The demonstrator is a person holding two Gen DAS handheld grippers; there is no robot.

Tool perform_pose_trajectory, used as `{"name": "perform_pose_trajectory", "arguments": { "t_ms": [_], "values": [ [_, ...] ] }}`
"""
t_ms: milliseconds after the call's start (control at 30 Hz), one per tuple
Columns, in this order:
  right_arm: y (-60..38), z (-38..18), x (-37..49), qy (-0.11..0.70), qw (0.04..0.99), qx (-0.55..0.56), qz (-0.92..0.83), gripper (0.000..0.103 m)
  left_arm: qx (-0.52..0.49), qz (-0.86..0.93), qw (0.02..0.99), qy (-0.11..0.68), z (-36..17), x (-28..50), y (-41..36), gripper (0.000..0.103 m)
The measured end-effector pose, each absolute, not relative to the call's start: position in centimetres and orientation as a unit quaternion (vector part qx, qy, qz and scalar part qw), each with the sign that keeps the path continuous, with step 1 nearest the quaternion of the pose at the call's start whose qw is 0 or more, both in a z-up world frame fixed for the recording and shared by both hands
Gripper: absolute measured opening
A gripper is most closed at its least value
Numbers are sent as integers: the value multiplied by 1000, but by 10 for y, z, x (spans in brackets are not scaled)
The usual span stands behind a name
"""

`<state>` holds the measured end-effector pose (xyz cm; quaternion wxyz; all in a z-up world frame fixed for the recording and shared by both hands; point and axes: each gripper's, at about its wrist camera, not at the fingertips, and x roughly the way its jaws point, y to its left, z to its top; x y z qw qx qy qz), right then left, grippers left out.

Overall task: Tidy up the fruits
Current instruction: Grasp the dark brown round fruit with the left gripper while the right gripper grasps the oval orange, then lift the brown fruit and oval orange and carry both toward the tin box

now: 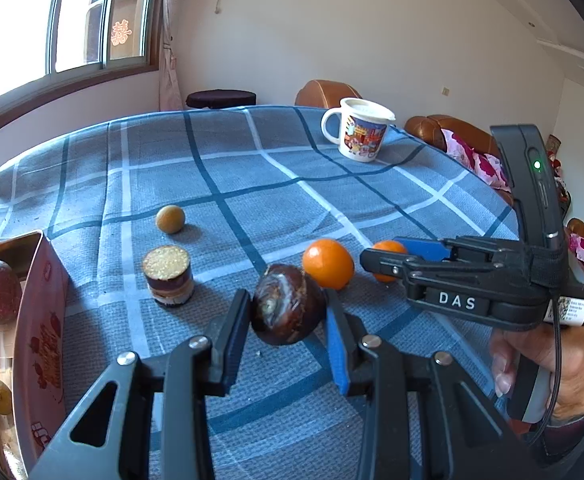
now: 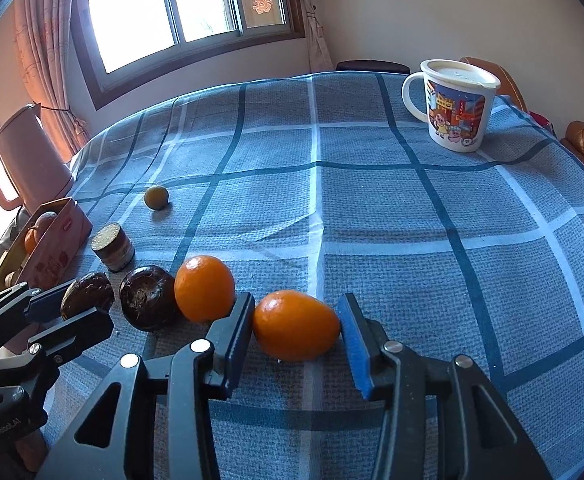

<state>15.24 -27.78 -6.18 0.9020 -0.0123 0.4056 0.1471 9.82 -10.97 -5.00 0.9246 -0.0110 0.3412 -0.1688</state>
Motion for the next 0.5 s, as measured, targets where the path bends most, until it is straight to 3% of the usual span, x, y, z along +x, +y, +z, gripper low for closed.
{"name": "perform_pose_trajectory", "arguments": {
  "t_ms": [500],
  "values": [
    [-273,-45,134,348,921,-23,174,45,-14,-158,938,309,-42,89,-104,38]
  ]
}}
